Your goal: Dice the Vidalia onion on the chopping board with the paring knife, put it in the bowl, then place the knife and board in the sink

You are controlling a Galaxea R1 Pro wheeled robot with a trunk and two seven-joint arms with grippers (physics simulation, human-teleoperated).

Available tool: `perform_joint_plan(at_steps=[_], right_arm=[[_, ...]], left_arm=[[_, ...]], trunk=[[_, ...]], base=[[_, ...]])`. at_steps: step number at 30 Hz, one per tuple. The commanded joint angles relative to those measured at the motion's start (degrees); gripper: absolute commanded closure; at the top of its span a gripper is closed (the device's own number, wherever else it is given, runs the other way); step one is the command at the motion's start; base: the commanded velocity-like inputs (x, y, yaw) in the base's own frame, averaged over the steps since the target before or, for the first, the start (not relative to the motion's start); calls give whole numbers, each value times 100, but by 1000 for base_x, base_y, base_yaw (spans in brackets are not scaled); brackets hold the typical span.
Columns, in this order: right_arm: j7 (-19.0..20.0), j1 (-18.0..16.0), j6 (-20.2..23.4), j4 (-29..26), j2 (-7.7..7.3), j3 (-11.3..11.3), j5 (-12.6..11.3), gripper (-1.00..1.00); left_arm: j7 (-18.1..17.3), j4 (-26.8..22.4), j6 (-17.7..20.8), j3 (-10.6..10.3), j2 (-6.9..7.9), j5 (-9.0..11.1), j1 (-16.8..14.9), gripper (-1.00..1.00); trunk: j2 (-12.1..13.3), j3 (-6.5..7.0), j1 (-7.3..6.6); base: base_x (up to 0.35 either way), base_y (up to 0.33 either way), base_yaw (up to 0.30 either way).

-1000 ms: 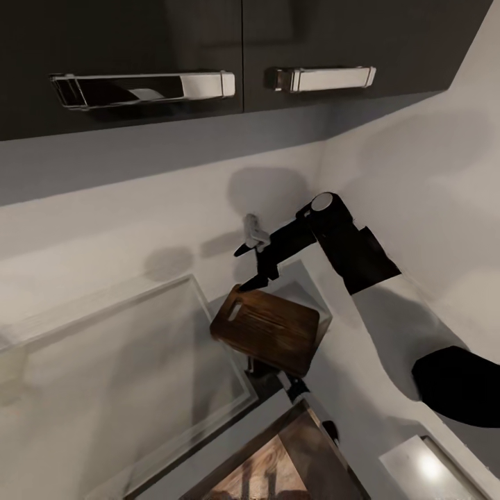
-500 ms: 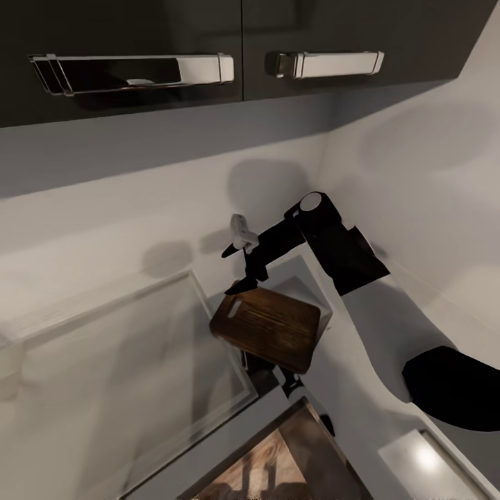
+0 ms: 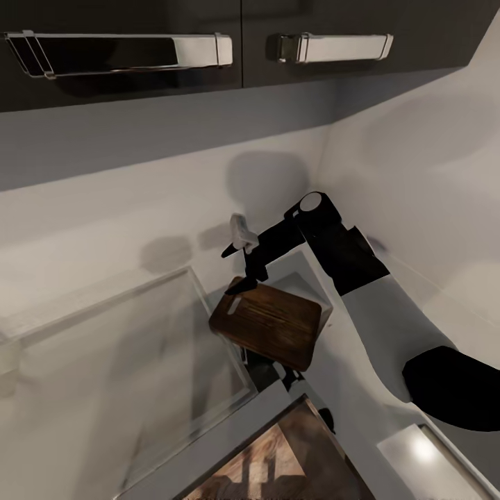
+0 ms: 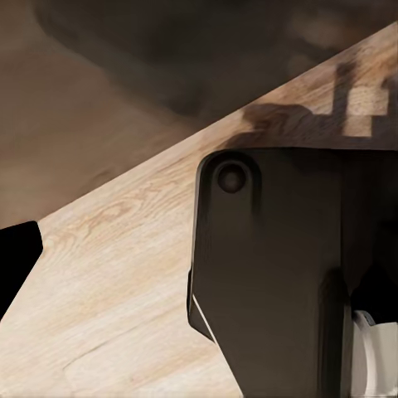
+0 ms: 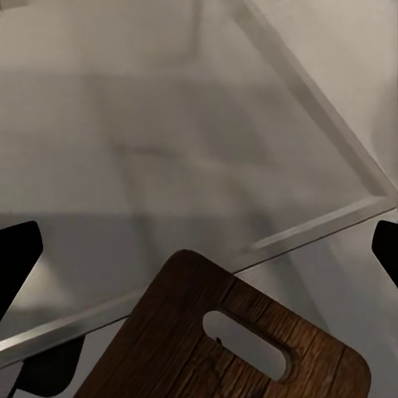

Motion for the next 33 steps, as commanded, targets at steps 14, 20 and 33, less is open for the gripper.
perform_joint_plan(at_steps=[14, 20, 33], right_arm=[[59, 1, -355, -4, -12, 282, 30, -100], [72, 3, -631, -11, -59, 306, 30, -100], [72, 4, -807, -21, -238, 288, 30, -100]], left_arm=[[38, 1, -7, -25, 4, 12, 1, -100], [41, 1, -7, -25, 4, 12, 1, -100], [41, 9, -7, -20, 4, 12, 1, -100]], trunk=[[-11, -138, 3], [-11, -194, 3], [-11, -314, 3]], base=[[0, 0, 0], [0, 0, 0], [0, 0, 0]])
